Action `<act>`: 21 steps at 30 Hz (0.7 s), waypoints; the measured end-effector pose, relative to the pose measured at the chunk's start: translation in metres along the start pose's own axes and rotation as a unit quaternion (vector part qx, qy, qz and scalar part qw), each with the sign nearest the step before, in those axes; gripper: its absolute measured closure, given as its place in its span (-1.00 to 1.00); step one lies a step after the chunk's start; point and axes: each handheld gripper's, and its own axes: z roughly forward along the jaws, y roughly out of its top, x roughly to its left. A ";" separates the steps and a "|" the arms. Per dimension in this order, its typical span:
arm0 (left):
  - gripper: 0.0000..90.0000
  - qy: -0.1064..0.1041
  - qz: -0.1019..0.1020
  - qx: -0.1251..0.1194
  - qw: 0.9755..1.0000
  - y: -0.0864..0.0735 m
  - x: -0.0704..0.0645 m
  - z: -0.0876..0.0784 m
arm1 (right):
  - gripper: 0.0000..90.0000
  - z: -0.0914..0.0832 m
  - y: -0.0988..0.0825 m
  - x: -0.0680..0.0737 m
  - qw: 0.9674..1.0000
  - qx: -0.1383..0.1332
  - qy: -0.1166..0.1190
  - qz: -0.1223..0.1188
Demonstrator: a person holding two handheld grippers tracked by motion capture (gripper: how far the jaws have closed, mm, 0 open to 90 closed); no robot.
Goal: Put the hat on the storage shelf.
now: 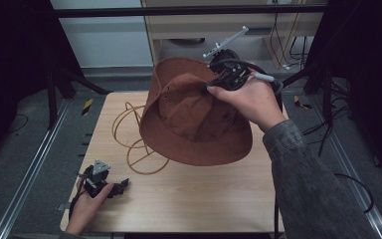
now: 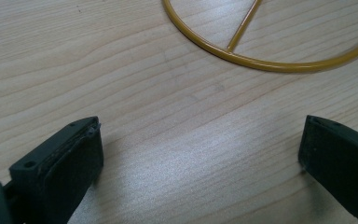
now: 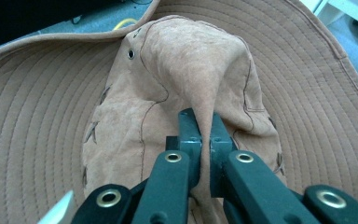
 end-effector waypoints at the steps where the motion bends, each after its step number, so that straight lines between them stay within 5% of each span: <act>1: -1.00 0.000 0.000 0.000 1.000 0.000 0.000 0.000 | 0.98 -0.001 0.004 0.002 1.000 -0.003 -0.001 -0.003; 21: -1.00 0.000 0.000 0.001 1.000 0.000 0.000 0.000 | 0.98 0.013 0.030 0.016 1.000 -0.019 0.008 -0.013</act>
